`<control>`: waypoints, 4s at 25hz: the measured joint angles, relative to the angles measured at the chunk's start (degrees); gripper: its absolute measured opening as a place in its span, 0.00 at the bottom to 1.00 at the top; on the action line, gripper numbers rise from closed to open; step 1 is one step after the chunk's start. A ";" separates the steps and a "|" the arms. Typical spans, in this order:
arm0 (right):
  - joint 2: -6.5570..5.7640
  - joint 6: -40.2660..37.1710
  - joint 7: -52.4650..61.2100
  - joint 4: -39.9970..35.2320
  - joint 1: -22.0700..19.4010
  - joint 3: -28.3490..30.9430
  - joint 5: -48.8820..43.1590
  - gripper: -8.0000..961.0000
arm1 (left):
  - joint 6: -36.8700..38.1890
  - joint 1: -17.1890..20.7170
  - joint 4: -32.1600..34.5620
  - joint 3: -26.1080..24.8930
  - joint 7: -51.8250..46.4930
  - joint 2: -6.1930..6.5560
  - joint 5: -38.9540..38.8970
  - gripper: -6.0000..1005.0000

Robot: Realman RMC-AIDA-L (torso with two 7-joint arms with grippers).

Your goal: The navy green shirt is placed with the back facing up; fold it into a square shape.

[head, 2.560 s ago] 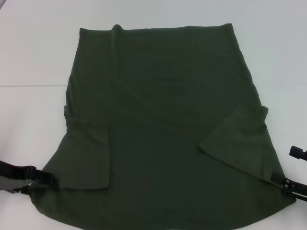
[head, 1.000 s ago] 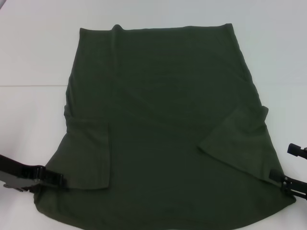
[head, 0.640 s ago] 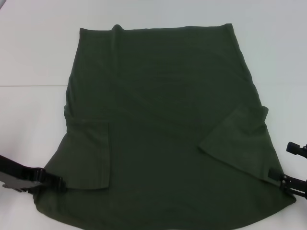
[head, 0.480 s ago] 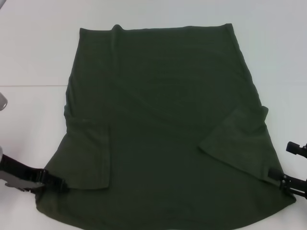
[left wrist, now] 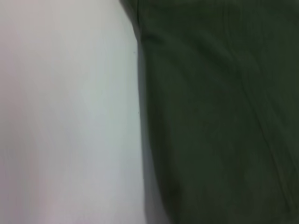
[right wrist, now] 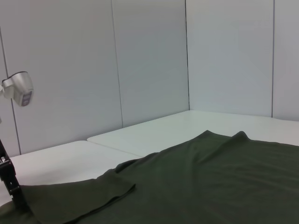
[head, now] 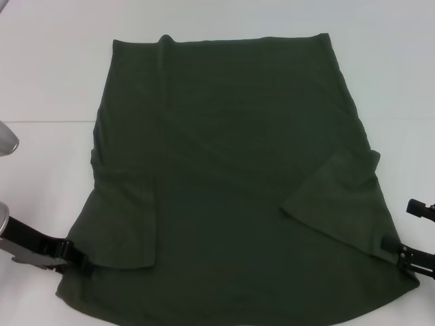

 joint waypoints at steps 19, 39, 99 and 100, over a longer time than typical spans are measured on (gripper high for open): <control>0.01 -1.33 0.00 -0.39 -0.02 0.14 0.34 0.98 | 2.05 -0.11 0.76 2.66 -0.65 -1.10 0.04 0.11; 0.22 -5.52 7.49 -3.12 -0.03 1.88 0.35 0.98 | 3.42 0.13 1.61 1.78 -0.69 -0.99 -0.38 0.05; -5.41 0.36 89.75 -14.85 19.35 -13.01 -46.31 0.98 | 4.64 -0.41 2.00 -1.41 2.35 -0.52 -1.58 0.04; -5.36 0.40 89.72 -14.85 19.39 -13.16 -46.36 0.98 | 4.64 -0.44 2.00 -1.41 2.35 -0.52 -1.58 0.04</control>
